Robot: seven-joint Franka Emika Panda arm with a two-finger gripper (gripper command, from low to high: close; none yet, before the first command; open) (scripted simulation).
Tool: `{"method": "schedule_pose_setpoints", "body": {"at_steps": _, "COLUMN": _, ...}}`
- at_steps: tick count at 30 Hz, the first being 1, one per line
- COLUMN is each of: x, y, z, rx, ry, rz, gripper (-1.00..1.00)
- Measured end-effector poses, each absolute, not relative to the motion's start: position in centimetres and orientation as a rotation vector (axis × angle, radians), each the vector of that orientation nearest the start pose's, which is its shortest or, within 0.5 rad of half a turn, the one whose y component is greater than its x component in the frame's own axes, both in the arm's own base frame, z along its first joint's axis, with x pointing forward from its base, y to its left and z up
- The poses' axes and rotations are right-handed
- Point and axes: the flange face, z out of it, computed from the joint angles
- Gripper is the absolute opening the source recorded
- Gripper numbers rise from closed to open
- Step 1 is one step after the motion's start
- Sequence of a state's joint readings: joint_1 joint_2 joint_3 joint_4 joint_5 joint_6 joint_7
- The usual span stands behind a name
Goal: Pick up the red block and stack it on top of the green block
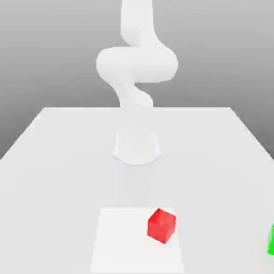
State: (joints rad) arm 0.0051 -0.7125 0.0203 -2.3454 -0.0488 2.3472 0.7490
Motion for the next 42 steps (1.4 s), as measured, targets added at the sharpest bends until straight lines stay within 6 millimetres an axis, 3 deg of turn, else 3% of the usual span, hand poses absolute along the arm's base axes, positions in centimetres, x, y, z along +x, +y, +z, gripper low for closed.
{"method": "schedule_pose_setpoints", "body": {"at_steps": 4, "x": 42.7, "y": 2.6, "z": 56.5, "rx": -2.851, "ry": 0.762, "rz": -0.857, "gripper": 0.00}}
{"method": "schedule_pose_setpoints", "body": {"at_steps": 9, "x": 45.0, "y": 3.5, "z": 44.6, "rx": -3.077, "ry": 0.477, "rz": -0.625, "gripper": 0.00}}
{"method": "schedule_pose_setpoints", "body": {"at_steps": 14, "x": 44.2, "y": 4.2, "z": 33.3, "rx": -3.184, "ry": 0.146, "rz": -0.346, "gripper": 0.00}}
{"method": "schedule_pose_setpoints", "body": {"at_steps": 20, "x": 39.9, "y": 6.2, "z": 22.1, "rx": -3.141, "ry": -0.264, "rz": -0.037, "gripper": 0.00}}
{"method": "schedule_pose_setpoints", "body": {"at_steps": 28, "x": 39.3, "y": 6.0, "z": 15.2, "rx": -3.126, "ry": -0.294, "rz": -0.004, "gripper": 0.00}}
{"method": "schedule_pose_setpoints", "body": {"at_steps": 29, "x": 39.3, "y": 6.0, "z": 14.6, "rx": -3.127, "ry": -0.296, "rz": -0.002, "gripper": -1.00}}
{"method": "schedule_pose_setpoints", "body": {"at_steps": 36, "x": 39.2, "y": 6.0, "z": 14.6, "rx": -3.127, "ry": -0.296, "rz": 0.000, "gripper": -1.00}}
{"method": "schedule_pose_setpoints", "body": {"at_steps": 42, "x": 39.4, "y": 6.0, "z": 19.0, "rx": -3.126, "ry": -0.293, "rz": -0.005, "gripper": -1.00}}
